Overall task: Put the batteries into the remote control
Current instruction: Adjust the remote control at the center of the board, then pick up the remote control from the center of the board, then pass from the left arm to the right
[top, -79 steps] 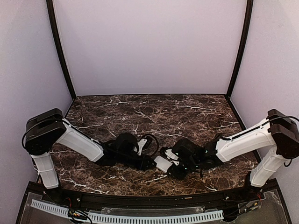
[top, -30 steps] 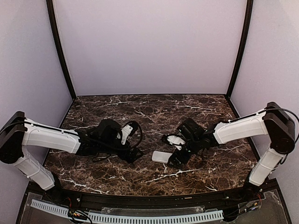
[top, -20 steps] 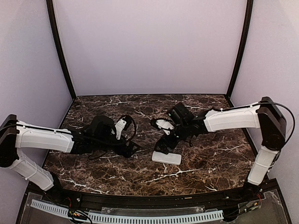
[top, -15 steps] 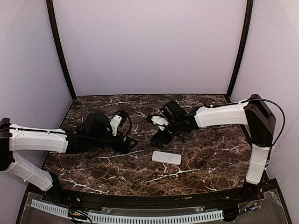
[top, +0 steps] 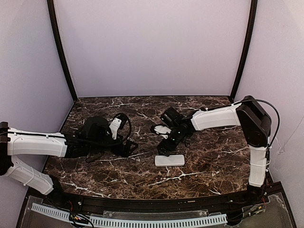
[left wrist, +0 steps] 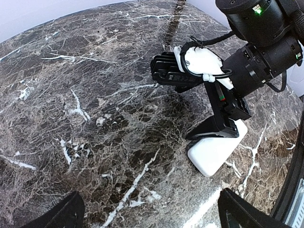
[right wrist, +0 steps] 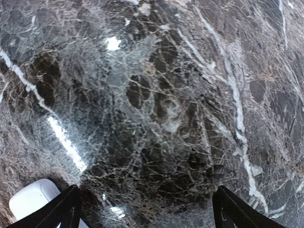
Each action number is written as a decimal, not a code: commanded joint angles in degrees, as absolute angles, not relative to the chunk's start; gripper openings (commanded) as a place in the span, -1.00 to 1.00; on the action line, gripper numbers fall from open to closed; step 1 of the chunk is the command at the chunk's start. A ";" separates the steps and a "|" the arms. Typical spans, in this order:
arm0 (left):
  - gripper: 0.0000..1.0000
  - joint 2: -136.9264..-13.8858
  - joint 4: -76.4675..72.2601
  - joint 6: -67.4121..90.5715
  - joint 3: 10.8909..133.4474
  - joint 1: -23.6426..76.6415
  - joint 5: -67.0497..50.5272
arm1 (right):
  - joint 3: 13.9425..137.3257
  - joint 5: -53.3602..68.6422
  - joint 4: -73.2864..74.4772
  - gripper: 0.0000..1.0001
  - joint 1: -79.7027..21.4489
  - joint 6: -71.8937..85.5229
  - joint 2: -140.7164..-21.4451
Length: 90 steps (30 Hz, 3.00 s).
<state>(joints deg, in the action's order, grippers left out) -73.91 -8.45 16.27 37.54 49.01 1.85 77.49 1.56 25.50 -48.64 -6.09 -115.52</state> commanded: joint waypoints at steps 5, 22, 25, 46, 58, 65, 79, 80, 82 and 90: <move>0.97 -74.35 -8.84 16.68 36.61 48.77 2.26 | 73.70 11.60 30.01 0.89 -51.74 -12.09 -112.07; 0.82 -87.38 -10.80 18.75 42.88 56.19 3.45 | 65.66 8.58 18.84 0.97 -47.83 -0.22 -86.38; 0.83 -92.29 -9.26 16.11 47.58 58.49 1.34 | 61.11 7.64 13.93 0.97 -45.71 3.67 -79.37; 0.67 -115.30 9.30 9.91 73.55 64.12 -1.43 | 38.31 9.60 6.68 0.97 -37.18 23.92 -54.51; 0.23 -120.78 15.11 7.86 80.09 64.34 3.10 | 35.82 12.45 6.61 0.97 -34.95 24.31 -52.84; -0.26 -118.55 15.01 7.44 79.68 63.54 -1.04 | 35.61 16.95 6.82 0.97 -33.16 21.65 -52.35; -0.45 -94.57 10.83 2.25 68.09 55.53 -41.13 | 37.55 40.50 4.27 0.65 -33.59 4.91 -52.04; -0.45 -93.78 11.31 2.22 67.58 55.19 -42.49 | 37.28 42.36 3.03 0.62 -34.04 3.80 -51.75; -0.44 -91.10 11.25 3.69 65.90 54.70 -46.76 | 36.80 44.29 0.46 0.61 -34.90 2.85 -51.51; -0.45 -83.00 11.13 9.94 61.22 53.44 -61.11 | 40.36 41.39 1.80 0.51 -46.98 -10.19 -54.47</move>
